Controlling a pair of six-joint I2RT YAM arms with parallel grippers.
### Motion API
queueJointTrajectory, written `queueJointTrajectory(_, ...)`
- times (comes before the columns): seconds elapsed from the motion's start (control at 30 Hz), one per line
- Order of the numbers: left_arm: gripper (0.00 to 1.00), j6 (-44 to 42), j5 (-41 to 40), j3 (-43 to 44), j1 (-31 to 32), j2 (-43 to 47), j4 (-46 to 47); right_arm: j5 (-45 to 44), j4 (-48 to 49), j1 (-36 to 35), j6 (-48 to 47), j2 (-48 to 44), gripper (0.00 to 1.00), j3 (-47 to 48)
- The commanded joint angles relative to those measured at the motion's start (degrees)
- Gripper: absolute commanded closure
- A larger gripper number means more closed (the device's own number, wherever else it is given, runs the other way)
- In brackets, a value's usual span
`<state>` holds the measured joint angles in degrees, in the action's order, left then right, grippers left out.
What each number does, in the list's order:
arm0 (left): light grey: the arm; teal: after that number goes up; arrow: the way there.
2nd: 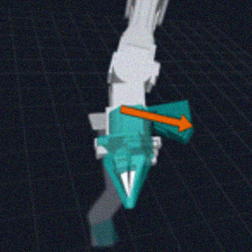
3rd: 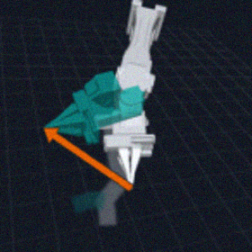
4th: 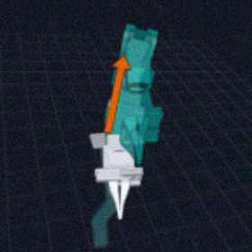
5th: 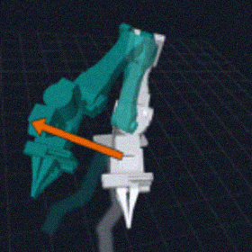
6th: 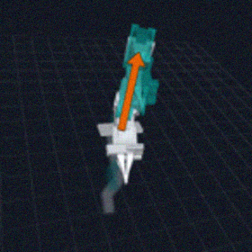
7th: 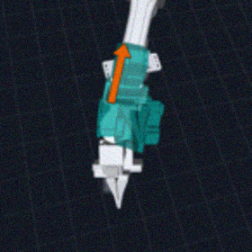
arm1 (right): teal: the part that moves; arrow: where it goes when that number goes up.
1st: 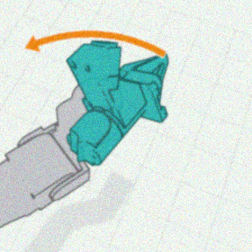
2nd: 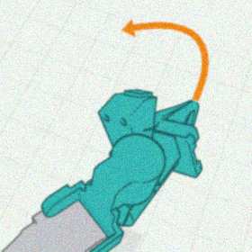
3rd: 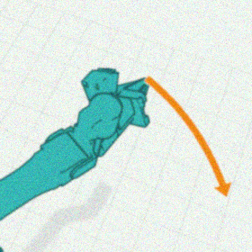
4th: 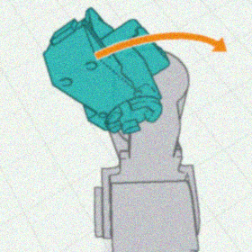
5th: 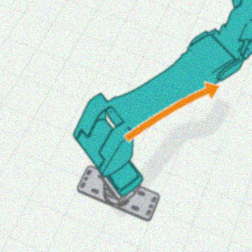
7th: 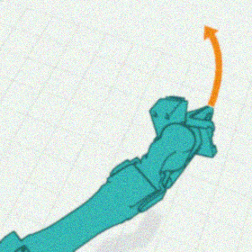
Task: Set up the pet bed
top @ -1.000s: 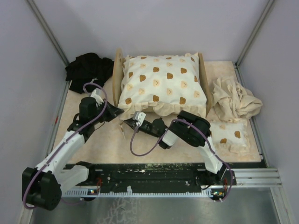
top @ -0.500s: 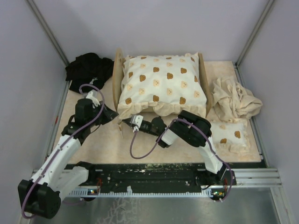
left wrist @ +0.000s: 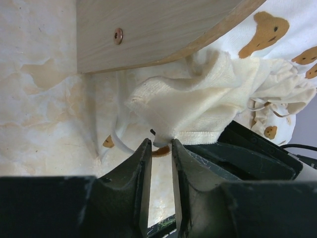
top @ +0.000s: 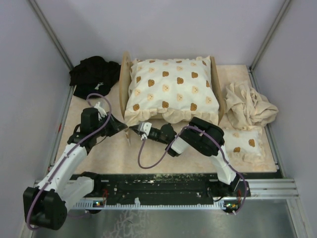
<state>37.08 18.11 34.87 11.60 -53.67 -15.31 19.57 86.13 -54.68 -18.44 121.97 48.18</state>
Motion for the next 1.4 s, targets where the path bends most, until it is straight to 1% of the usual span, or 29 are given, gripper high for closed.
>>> queueJointTrajectory(0.0,0.7,0.0,2.4,-1.6,-0.8,-0.1,3.8,1.0,3.5,0.4,-0.2,-2.6,1.0,1.9)
queueJointTrajectory(0.1,0.65,0.7,2.2,-2.0,-1.2,-0.6,5.6,1.0,3.7,0.3,-0.3,-2.5,1.0,2.0)
queueJointTrajectory(0.17,0.63,1.4,2.2,-2.0,-1.5,-1.2,7.1,1.1,3.5,0.2,-0.3,-2.6,1.0,2.1)
queueJointTrajectory(0.27,0.63,2.1,2.4,-2.2,-1.6,-2.4,9.1,1.1,3.7,0.2,-0.3,-2.4,1.0,2.2)
queueJointTrajectory(0.43,0.68,2.8,4.0,-3.0,-1.9,-4.2,11.5,0.7,3.6,0.2,-0.4,-2.3,1.0,2.4)
queueJointTrajectory(0.7,0.68,3.4,5.5,-4.6,-2.1,-3.6,11.5,-0.8,4.2,0.2,-0.2,-1.5,1.0,2.7)
queueJointTrajectory(0.73,0.71,3.5,5.6,-4.7,-2.1,-3.6,11.5,-0.9,4.4,0.2,-0.2,-1.4,1.0,2.7)
queueJointTrajectory(0.83,0.84,3.3,5.8,-4.8,-2.3,-4.3,12.0,-1.1,5.3,0.2,0.3,-1.0,1.0,2.7)
queueJointTrajectory(0.9,0.95,2.7,5.8,-4.4,-2.4,-4.8,11.6,-1.4,5.8,0.2,0.8,-1.0,1.0,2.5)
queueJointTrajectory(0.93,0.99,2.3,5.8,-4.1,-2.5,-5.0,11.4,-1.5,6.3,0.2,1.4,-0.9,1.0,2.2)
queueJointTrajectory(0.97,1.0,2.0,5.6,-3.9,-2.6,-5.0,11.1,-2.1,6.9,0.1,2.1,-0.9,1.0,1.7)
queueJointTrajectory(1.1,1.0,1.0,4.7,-2.7,-2.8,-4.8,9.8,-5.6,11.4,0.2,5.8,-1.0,0.92,-1.3)
queueJointTrajectory(1.23,1.0,-0.1,4.5,-2.4,-2.9,-4.3,8.9,-7.5,12.4,0.1,8.2,-2.5,0.89,-3.8)
queueJointTrajectory(1.33,1.0,-0.4,4.5,-2.4,-3.1,-4.2,8.5,-8.4,12.6,0.2,10.7,-4.3,0.77,-5.7)
queueJointTrajectory(1.37,1.0,-0.6,4.7,-2.4,-3.1,-4.2,8.5,-8.7,12.6,0.2,11.5,-5.0,0.76,-6.5)
